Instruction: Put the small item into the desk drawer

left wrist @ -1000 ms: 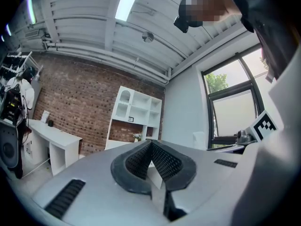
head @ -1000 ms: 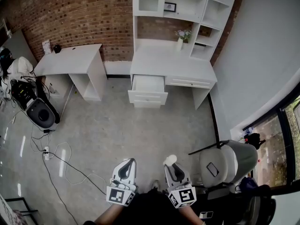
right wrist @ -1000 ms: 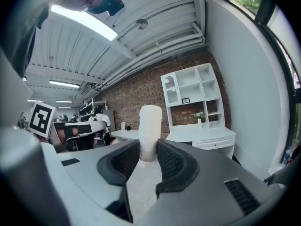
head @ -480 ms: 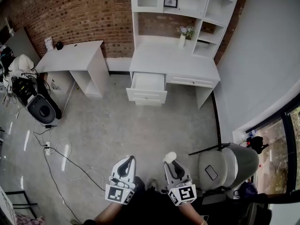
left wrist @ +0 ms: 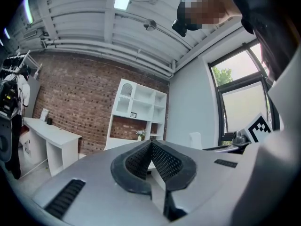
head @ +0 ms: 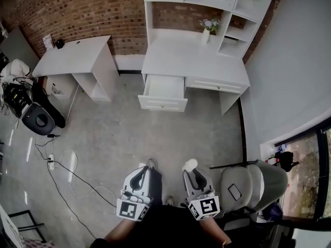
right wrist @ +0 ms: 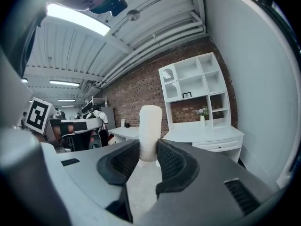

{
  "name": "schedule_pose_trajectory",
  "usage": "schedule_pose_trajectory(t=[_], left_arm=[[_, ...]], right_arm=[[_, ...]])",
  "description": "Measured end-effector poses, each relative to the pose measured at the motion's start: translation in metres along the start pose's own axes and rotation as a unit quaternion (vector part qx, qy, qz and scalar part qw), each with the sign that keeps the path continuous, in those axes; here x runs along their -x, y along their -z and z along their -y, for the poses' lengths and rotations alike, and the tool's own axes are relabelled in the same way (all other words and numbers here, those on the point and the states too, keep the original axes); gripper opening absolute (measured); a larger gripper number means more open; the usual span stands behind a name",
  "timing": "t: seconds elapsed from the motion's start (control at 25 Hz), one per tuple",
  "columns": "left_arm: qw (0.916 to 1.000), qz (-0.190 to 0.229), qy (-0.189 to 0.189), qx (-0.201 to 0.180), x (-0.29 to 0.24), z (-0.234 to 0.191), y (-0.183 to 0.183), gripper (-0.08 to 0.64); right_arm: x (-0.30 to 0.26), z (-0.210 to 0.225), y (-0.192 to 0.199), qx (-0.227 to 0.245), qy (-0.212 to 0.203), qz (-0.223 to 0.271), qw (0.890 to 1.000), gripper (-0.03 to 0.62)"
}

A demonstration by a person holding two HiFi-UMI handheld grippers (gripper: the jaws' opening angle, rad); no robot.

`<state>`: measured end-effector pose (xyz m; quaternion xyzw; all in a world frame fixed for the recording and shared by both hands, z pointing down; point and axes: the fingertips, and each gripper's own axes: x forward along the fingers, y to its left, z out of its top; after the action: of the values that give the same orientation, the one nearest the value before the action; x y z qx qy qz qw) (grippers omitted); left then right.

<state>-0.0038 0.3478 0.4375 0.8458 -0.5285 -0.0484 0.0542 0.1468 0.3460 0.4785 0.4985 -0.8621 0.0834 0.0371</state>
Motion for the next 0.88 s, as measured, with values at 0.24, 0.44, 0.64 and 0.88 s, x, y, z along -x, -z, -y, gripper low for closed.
schedule_pose_trajectory(t=[0.24,0.44,0.64,0.88], left_arm=[[0.9997,0.004,0.024,0.010,-0.079,-0.085,-0.004,0.023],[0.9987,0.012,0.048,0.011,-0.139,-0.149,-0.027,0.023],[0.9987,0.007,0.049,0.010,-0.183,-0.209,-0.033,0.023],[0.9989,-0.004,0.044,0.017,-0.219,-0.250,-0.030,0.023]], right_arm=[[-0.109,0.011,-0.014,0.013,0.015,-0.010,1.000,0.132],[-0.194,0.018,-0.048,0.021,0.026,-0.009,0.999,0.133],[-0.271,0.025,-0.069,0.030,0.026,-0.009,0.999,0.133],[-0.342,0.037,-0.073,0.023,0.021,-0.023,0.999,0.132]])
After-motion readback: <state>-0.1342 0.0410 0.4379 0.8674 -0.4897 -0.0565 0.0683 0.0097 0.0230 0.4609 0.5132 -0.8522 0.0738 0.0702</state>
